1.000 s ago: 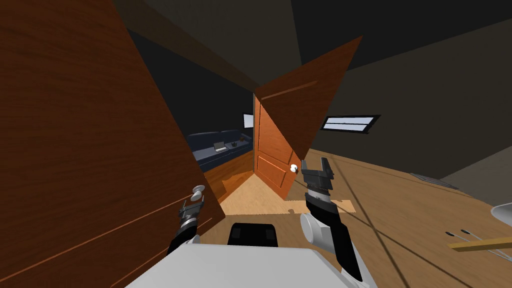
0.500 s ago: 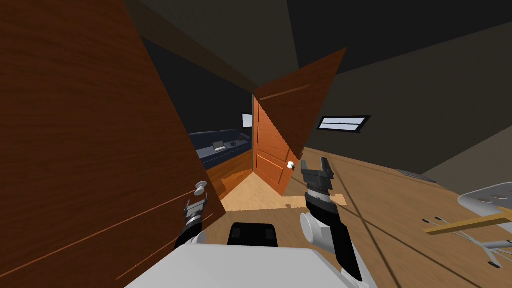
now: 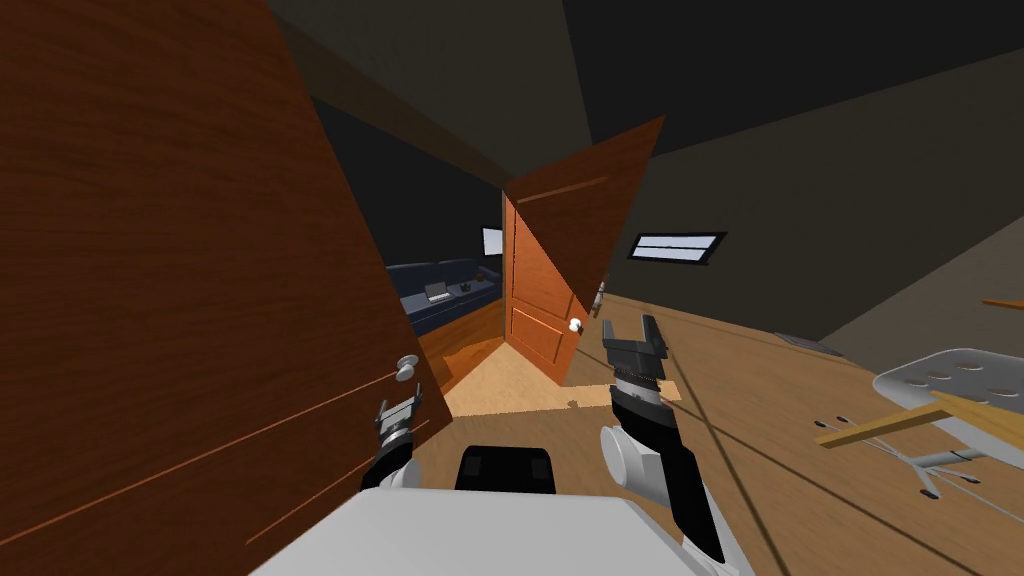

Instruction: Pull the door open

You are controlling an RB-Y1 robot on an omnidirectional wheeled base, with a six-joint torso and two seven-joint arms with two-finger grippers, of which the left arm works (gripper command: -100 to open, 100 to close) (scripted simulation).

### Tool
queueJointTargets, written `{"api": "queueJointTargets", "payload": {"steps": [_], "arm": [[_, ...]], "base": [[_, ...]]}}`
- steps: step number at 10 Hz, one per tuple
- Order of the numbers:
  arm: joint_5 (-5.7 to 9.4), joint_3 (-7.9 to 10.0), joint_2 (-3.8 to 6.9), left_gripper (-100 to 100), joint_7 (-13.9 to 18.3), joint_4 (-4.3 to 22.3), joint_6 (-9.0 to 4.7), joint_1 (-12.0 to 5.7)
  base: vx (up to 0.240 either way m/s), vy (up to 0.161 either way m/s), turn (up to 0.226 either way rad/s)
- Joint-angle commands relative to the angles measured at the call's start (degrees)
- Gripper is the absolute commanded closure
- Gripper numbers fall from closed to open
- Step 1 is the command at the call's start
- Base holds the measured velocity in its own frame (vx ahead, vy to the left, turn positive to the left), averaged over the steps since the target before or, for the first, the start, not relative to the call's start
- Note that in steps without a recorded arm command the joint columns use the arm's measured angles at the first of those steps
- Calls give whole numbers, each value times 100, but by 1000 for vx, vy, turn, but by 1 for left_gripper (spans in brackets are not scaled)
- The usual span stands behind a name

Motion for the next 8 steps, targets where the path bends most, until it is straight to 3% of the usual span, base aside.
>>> {"api": "queueJointTargets", "payload": {"steps": [1,2,3,4,8], "arm": [[75,-50,-47,-100,158,-63,-9,3],[127,-87,-78,-100,271,-102,-20,7],[95,-64,-66,-100,182,-106,-4,23],[106,-68,80,-100,389,-8,-23,35],[118,-64,395,-100,778,209,-56,54]], "base": [[-78,6,-27],[-77,4,-30],[-35,-1,-6],[58,-2,-3],[131,4,-1]]}}
